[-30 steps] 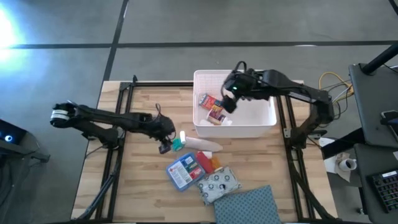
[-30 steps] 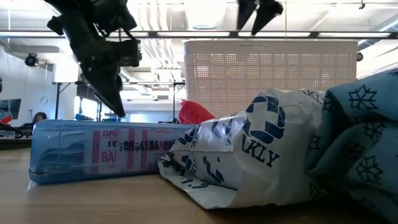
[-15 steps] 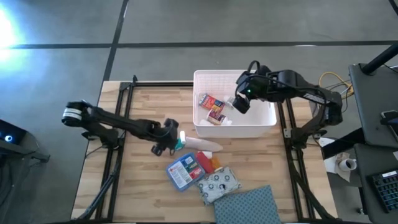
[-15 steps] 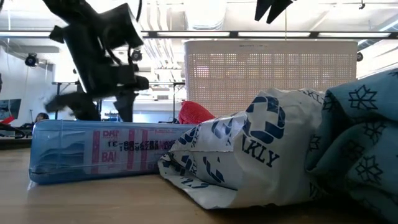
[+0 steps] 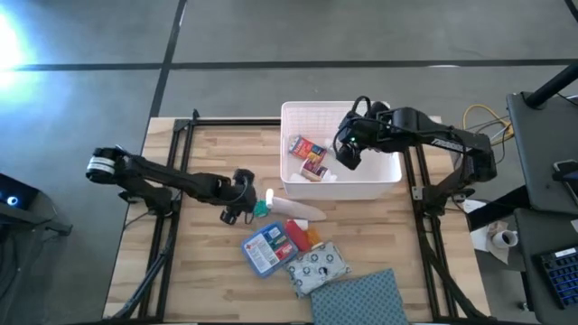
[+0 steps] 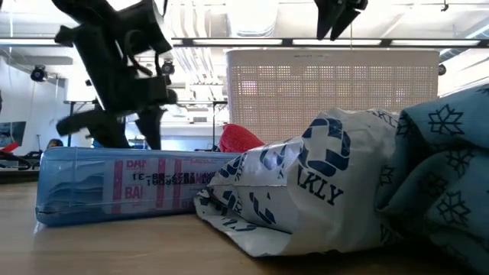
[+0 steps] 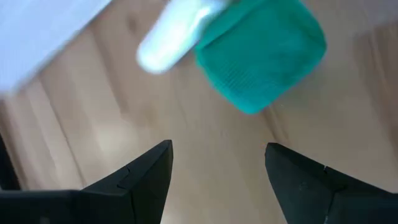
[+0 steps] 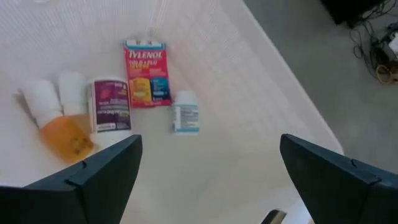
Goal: Pick & place medical supplies in basket/bin
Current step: Put the green bandage into the white bin
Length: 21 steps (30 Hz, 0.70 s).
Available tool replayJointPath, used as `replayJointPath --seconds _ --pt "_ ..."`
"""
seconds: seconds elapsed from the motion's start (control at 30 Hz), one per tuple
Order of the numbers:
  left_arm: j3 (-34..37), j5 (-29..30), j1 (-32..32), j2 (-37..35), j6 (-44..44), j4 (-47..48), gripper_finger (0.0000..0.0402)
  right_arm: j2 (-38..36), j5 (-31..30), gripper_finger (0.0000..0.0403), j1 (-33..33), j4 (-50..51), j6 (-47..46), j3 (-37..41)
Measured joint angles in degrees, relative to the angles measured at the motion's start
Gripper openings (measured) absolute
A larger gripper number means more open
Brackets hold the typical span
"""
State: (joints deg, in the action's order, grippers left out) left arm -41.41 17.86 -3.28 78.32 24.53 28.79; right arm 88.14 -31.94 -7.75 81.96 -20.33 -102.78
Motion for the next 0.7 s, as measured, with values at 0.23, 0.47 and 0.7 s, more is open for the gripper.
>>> replayJointPath --seconds 0.23,0.47,0.7 --pt "-0.64 -16.03 2.70 -7.99 -37.03 0.55 0.0235 0.00 0.94 0.0372 0.00 -0.75 -2.84 4.40" --pt "0.72 -14.24 2.57 -8.41 -43.10 -6.22 0.0235 0.02 1.62 0.0372 -0.02 -6.37 -2.68 6.71" --pt "0.83 -14.14 2.55 -4.75 -43.08 -6.46 0.0235 0.02 2.43 0.0372 -0.02 -7.42 -4.45 6.79"
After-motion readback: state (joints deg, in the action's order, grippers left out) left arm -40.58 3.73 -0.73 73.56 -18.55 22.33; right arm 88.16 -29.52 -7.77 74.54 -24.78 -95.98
